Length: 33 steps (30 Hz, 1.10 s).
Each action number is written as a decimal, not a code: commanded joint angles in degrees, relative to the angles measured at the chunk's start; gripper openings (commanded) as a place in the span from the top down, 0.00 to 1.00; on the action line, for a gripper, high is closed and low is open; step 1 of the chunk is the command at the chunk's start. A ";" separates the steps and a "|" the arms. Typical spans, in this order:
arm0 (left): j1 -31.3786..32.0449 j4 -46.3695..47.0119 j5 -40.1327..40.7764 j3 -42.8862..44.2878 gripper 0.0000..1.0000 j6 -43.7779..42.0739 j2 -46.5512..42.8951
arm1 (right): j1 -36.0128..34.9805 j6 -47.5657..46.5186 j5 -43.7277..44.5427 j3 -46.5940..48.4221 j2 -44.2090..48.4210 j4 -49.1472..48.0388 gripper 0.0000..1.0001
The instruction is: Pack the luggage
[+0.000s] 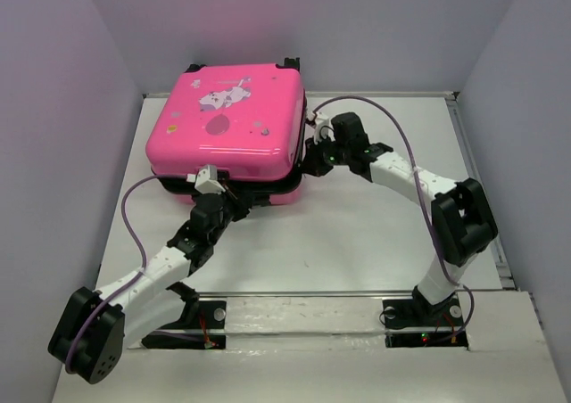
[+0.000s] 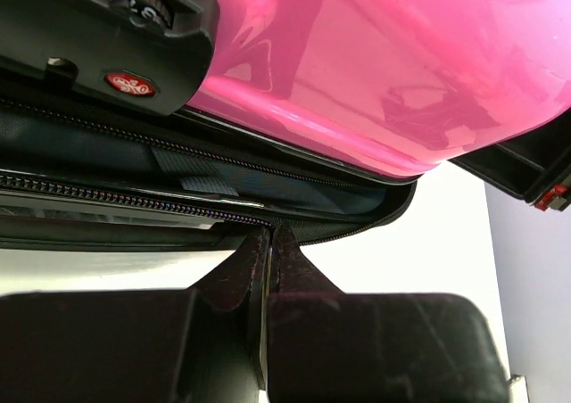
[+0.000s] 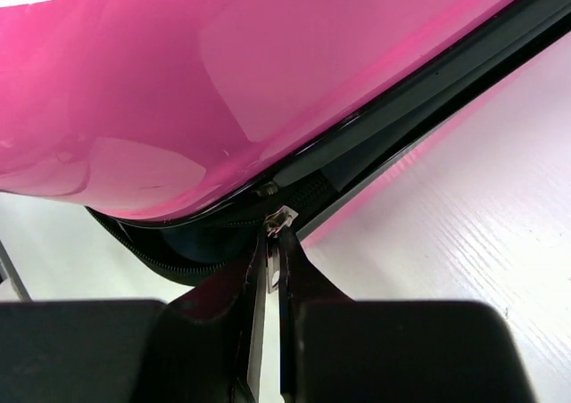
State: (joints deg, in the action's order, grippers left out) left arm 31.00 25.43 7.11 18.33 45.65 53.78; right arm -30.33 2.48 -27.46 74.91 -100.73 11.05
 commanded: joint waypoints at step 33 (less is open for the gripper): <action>7.75 14.20 1.59 13.48 0.94 0.40 19.69 | -26.63 14.04 17.07 -16.72 30.85 5.47 0.93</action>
State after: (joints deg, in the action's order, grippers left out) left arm 37.01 31.55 11.44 26.74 45.52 69.14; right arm -51.99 12.82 -0.75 59.79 -76.07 12.40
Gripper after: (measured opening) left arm 0.076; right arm 0.069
